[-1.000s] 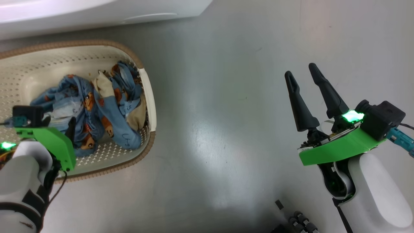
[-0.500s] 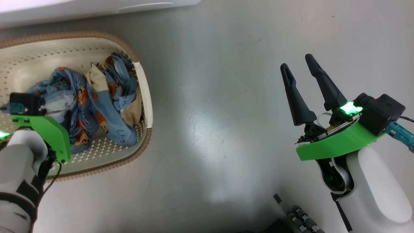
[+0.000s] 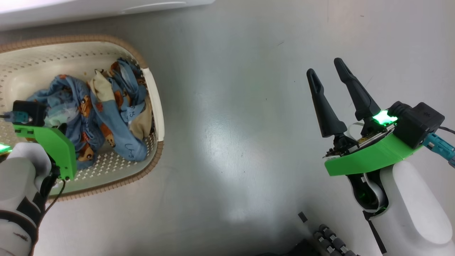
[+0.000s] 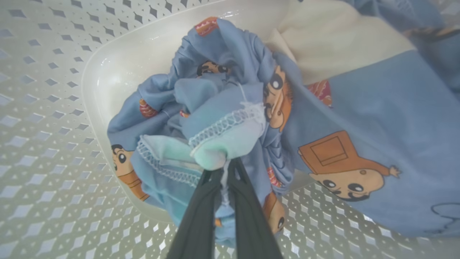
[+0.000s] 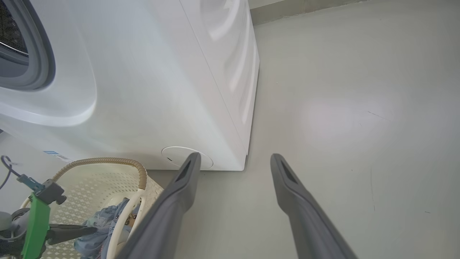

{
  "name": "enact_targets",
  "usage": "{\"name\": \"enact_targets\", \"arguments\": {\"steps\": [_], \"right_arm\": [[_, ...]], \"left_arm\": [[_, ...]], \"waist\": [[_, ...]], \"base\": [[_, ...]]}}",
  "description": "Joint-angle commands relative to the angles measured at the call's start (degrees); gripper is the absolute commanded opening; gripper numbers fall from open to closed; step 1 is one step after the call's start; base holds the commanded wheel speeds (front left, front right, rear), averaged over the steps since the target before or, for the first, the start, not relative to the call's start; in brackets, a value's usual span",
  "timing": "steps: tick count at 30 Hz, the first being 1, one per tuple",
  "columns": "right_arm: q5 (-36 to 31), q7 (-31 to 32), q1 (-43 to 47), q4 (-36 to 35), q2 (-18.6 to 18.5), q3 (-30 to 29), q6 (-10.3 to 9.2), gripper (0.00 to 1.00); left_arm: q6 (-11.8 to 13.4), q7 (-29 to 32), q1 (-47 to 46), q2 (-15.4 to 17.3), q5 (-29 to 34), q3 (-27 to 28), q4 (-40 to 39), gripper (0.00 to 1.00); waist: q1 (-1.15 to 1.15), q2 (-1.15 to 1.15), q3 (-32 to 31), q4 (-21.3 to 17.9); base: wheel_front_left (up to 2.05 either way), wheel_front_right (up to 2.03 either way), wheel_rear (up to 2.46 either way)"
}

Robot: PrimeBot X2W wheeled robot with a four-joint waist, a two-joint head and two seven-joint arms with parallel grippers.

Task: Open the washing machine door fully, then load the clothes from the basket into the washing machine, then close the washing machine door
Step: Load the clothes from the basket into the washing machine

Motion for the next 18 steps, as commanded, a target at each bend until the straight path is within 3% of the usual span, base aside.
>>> {"name": "enact_targets", "arguments": {"steps": [1,18], "right_arm": [[-0.4,-0.7,1.5,-1.3,0.1,1.1,0.10,1.00],[-0.4,-0.7,2.5,-0.4,-0.9,0.3,0.10,1.00]], "left_arm": [[-0.1,-0.1,0.1,2.5,-0.9,0.7,-0.1,0.00],[-0.1,-6.4,2.2,0.3,-7.7,0.9,-1.0,0.00]], "waist": [[0.00,0.00,-0.2,0.1],[0.00,0.00,-5.4,3.2]], "base": [[0.00,0.00,0.00],[0.00,0.00,0.00]]}}
